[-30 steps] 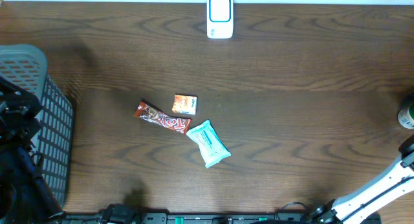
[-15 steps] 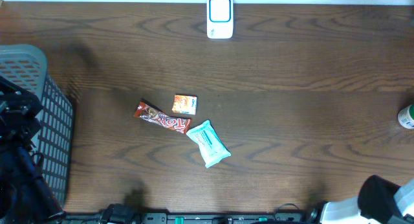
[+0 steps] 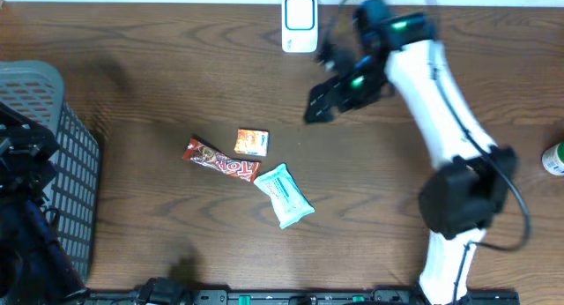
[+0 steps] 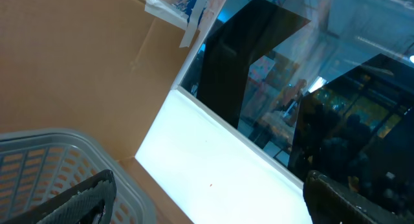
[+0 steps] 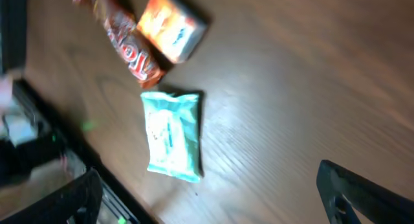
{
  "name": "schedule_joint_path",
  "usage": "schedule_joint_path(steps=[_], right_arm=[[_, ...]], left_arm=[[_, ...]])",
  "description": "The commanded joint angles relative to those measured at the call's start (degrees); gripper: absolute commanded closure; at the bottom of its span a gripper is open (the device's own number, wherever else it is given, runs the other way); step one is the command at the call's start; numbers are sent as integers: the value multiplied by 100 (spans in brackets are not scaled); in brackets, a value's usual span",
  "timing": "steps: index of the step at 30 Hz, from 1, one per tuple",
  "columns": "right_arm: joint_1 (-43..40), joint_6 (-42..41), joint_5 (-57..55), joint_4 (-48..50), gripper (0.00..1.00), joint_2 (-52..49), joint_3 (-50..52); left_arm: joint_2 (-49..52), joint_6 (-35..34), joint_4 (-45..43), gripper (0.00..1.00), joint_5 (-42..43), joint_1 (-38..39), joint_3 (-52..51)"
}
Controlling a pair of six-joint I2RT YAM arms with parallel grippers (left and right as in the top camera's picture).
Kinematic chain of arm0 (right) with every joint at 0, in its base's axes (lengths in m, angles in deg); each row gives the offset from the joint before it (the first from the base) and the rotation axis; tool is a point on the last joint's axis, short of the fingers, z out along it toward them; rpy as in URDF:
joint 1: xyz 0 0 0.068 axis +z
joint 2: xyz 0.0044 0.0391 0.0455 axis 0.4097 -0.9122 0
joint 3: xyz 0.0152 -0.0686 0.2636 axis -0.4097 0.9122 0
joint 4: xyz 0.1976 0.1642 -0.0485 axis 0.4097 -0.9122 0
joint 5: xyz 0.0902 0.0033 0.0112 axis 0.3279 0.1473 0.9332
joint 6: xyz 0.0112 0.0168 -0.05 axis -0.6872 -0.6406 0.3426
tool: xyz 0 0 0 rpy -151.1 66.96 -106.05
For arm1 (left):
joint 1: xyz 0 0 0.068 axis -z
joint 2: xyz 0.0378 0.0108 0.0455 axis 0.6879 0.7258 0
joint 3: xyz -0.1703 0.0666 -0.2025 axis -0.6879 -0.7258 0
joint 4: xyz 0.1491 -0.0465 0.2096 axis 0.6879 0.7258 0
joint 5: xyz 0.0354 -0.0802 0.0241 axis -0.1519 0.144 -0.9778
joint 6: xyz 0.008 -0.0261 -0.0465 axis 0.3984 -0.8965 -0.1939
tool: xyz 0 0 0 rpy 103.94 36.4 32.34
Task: Scan the item barcode
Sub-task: 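Reach the right gripper to the wipes pack and grasp it, then lift the wipes pack with the right gripper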
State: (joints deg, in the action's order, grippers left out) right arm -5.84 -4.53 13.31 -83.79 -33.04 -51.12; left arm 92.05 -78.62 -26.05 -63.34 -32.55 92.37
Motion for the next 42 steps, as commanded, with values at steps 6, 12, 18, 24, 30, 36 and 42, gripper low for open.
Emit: schedule_joint_path(steps=[6, 12, 18, 24, 30, 36, 42], right_arm=[[330, 1283, 883, 372, 1, -1158, 59], [540, 2135, 1038, 243, 1, -1655, 72], [852, 2538, 1250, 240, 1, -1858, 181], [1185, 2800, 1143, 330, 1, -1873, 728], [1399, 2806, 901, 863, 38, -1873, 1578], [1388, 2463, 299, 468, 99, -1864, 1530], [1147, 2214, 457, -350, 98, -1714, 695]], left_arm=[[-59, -48, -7, 7, 13, -24, -22], [-59, -50, 13, 7, 13, -24, -22], [-59, -50, 13, 8, 13, -24, -22], [-57, -48, 13, 8, 13, -24, -22], [-57, -50, 13, 8, 13, -24, -22], [-59, -50, 13, 7, 13, -24, -22], [-57, -50, 13, 7, 13, -24, -22]])
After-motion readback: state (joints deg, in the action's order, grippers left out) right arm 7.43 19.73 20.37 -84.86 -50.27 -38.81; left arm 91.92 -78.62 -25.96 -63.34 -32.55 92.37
